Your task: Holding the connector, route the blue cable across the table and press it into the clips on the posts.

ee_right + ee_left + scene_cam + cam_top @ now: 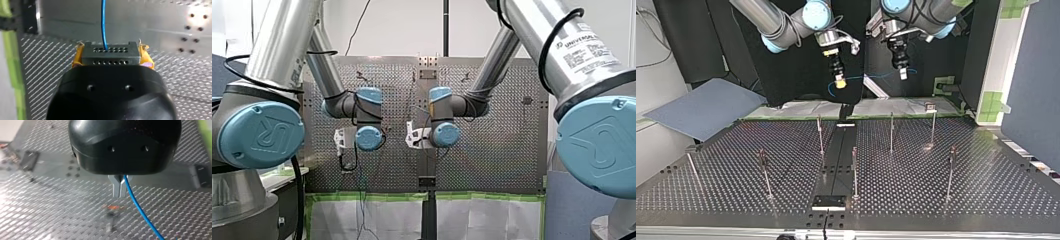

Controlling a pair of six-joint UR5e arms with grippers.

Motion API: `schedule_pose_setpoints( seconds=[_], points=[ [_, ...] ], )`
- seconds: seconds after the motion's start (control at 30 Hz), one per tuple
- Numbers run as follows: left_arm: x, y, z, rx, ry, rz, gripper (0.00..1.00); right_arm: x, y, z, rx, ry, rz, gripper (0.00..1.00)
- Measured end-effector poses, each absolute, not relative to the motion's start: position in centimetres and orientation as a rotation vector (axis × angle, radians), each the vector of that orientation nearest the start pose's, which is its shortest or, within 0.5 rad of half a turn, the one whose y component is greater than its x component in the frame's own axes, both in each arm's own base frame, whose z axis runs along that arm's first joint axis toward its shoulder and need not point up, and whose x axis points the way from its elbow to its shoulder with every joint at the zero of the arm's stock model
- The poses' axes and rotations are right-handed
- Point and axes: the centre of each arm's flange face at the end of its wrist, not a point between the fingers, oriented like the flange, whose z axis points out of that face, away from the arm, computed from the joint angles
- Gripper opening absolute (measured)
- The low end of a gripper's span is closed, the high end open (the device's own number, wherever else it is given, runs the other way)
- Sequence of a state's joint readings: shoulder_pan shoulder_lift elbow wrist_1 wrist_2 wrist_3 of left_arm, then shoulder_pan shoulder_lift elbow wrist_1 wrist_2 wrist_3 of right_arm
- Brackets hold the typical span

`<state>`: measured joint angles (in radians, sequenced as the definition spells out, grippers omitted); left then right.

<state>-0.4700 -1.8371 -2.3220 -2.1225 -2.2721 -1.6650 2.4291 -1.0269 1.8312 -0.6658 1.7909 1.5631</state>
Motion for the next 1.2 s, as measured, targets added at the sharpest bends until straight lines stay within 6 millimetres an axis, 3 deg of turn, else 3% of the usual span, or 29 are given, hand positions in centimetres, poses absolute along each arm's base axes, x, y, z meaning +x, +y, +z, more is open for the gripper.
schedule_pose_setpoints(
  seconds=[0.23,0.43,0.7,0.9,1.2],
  points=[
    [35.0,-22.4,18.1,-0.383,1.477,0.164,0.0,52.4,-30.2,18.8,1.77,-0.837,1.652,0.0],
    [35.9,-20.3,20.4,-0.447,1.45,0.211,0.0,53.6,-30.6,23.2,1.766,-0.799,1.735,0.0],
    [36.2,-18.1,22.6,-0.506,1.429,0.216,0.0,55.6,-30.9,24.1,1.845,-0.754,1.769,0.0],
    [35.8,-18.1,24.5,-0.506,1.42,0.154,0.0,56.9,-31.0,24.6,1.892,-0.735,1.778,0.0],
    [35.2,-18.0,28.1,-0.484,1.405,0.113,0.0,58.5,-31.1,27.3,1.919,-0.716,1.804,0.0]
  ],
)
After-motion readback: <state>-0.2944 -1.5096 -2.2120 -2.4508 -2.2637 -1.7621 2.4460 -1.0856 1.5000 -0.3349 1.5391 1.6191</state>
